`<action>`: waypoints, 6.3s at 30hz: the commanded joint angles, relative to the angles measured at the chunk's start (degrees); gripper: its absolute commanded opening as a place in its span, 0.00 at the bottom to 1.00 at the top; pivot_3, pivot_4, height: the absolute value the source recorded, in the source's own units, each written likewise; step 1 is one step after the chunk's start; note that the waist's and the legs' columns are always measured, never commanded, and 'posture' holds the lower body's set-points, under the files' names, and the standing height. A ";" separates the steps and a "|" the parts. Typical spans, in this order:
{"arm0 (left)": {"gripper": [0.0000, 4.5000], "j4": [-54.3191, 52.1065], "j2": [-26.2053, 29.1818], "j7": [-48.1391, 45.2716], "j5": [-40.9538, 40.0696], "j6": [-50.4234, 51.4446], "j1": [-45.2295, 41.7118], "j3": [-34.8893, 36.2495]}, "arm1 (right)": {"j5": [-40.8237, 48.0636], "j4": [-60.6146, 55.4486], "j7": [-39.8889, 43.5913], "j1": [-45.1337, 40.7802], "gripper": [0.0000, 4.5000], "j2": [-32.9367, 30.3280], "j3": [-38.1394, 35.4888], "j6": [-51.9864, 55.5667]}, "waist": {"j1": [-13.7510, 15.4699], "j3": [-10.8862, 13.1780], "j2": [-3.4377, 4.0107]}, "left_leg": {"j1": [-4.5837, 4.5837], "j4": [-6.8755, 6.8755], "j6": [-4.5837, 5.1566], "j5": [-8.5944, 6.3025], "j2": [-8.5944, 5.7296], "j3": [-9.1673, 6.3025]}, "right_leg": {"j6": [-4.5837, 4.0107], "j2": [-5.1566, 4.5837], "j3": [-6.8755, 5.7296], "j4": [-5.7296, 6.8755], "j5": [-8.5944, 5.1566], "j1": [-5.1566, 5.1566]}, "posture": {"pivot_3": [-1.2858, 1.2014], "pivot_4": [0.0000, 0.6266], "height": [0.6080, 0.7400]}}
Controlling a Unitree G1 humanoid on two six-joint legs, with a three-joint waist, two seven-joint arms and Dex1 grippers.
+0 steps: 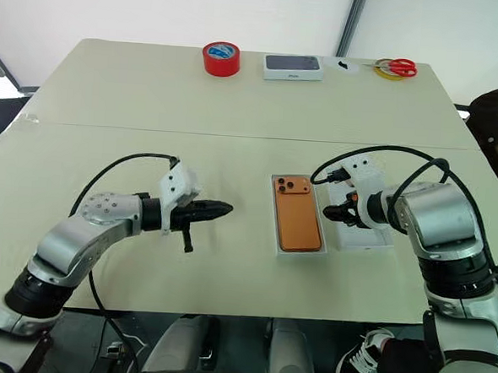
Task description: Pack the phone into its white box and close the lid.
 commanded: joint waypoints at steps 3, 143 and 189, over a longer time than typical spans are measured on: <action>0.00 -4.22 0.84 -4.54 -1.75 -3.53 1.85 0.94 | -0.09 2.82 -4.35 -2.13 0.65 1.74 -0.32 0.98 | 0.01 0.00 0.00 | -0.03 0.00 0.01 0.00 0.01 -0.03 | 0.01 0.03 -0.03 0.00 0.00 -0.01 | 0.52 0.24 0.94; 0.00 22.64 -22.33 5.40 10.04 6.43 -17.19 -3.28 | 10.81 -12.80 -8.95 7.53 0.01 -9.23 2.98 -18.96 | 0.07 0.03 0.26 | 0.00 0.16 0.22 -0.11 0.13 -0.01 | 0.27 0.31 0.10 0.10 0.10 0.04 | 0.52 0.24 0.94; 0.00 37.67 -23.40 8.04 13.40 -4.86 -23.74 5.48 | 5.35 -21.05 -14.87 22.63 0.01 -1.82 -5.94 -31.35 | 0.22 -0.31 -0.07 | 0.18 0.15 0.22 -0.11 0.14 -0.07 | 0.32 0.31 0.04 0.11 0.10 0.24 | 0.52 0.24 0.94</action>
